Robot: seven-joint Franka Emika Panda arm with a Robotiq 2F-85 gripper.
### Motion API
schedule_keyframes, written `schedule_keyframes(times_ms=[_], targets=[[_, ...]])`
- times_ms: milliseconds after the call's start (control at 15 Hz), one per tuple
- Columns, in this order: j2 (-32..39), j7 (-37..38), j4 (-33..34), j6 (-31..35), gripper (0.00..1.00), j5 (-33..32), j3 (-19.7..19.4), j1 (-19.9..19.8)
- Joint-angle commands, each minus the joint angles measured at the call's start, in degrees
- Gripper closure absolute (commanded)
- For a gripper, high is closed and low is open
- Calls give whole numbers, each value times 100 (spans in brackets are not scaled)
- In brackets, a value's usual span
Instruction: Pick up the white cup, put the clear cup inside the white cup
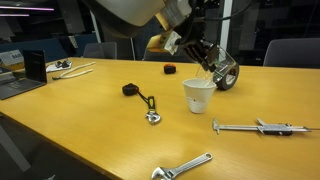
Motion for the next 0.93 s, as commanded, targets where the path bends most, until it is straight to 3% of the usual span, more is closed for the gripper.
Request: schedule_keyframes(times_ms=[0, 867], targets=[[55, 598, 53, -184, 84, -421, -13, 141], [179, 1443, 48, -239, 84, -609, -52, 420]])
